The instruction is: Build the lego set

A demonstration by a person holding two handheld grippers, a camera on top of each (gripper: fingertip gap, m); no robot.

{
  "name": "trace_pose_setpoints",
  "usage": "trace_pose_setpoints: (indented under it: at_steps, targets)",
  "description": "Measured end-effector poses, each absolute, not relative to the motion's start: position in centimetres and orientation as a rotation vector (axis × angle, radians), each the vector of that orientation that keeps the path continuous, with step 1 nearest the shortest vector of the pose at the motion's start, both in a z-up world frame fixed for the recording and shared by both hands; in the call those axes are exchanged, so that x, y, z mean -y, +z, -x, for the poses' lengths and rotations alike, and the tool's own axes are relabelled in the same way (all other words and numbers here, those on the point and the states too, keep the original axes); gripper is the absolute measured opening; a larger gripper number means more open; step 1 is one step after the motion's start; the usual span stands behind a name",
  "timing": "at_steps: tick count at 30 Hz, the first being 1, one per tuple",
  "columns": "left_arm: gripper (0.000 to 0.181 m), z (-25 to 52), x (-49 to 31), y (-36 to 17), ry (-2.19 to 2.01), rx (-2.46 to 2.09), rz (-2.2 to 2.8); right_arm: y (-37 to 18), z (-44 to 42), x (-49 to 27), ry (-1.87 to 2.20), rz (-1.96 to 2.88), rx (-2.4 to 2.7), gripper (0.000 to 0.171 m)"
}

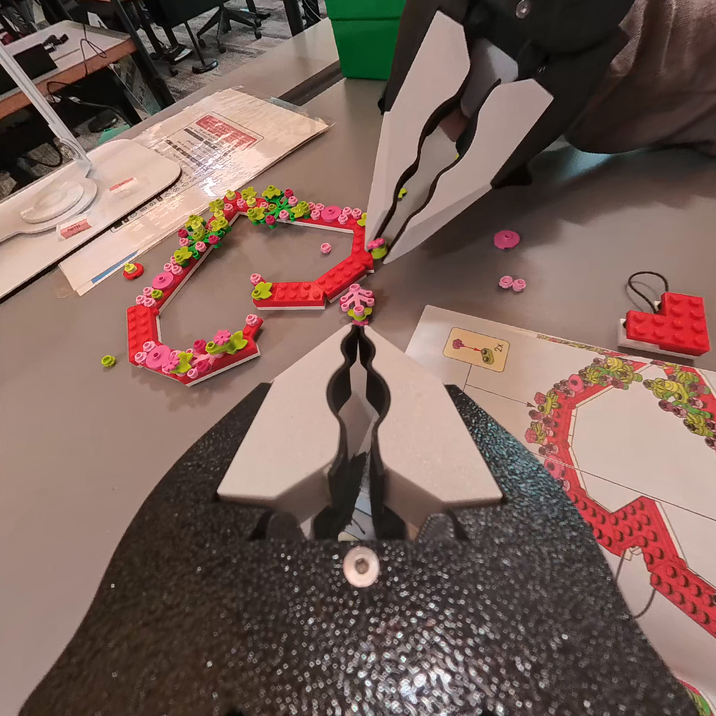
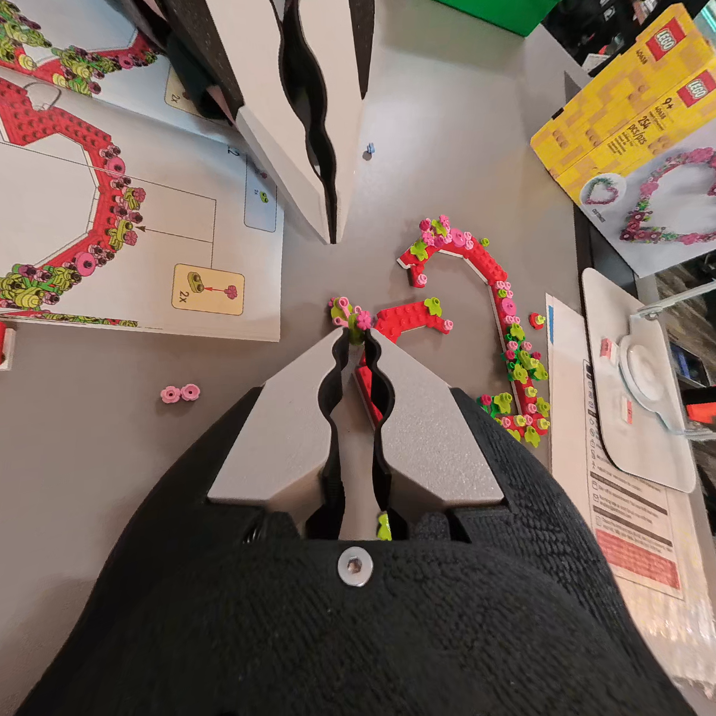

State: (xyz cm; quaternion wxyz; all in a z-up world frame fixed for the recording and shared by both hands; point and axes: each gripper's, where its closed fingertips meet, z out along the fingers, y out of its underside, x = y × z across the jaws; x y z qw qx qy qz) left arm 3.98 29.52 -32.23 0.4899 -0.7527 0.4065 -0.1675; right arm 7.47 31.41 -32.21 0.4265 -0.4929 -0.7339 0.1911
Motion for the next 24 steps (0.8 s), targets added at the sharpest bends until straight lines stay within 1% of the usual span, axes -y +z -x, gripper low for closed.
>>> trace_pose_setpoints:
  at_steps: [1, 8, 17, 24]
  targets:
    - [0.0, -4.0, -29.5, -32.2, -0.407, -0.988, 1.829, -32.2, -7.4, -31.4, 0.481, 1.234, 1.835, 0.006]
    - [0.0, -4.0, -29.6, -32.3, -0.4, -0.991, 1.83, -32.7, -7.7, -31.5, 0.445, 1.24, 1.87, 0.006]
    - [0.0, -3.6, -29.8, -32.2, -0.375, -0.988, 1.822, -34.8, -8.5, -29.7, 0.477, 1.283, 2.052, 0.006]
    - [0.0, -3.0, -30.3, -31.8, -0.356, -0.961, 1.814, -34.9, -9.3, -28.9, 0.517, 1.345, 2.129, 0.006]
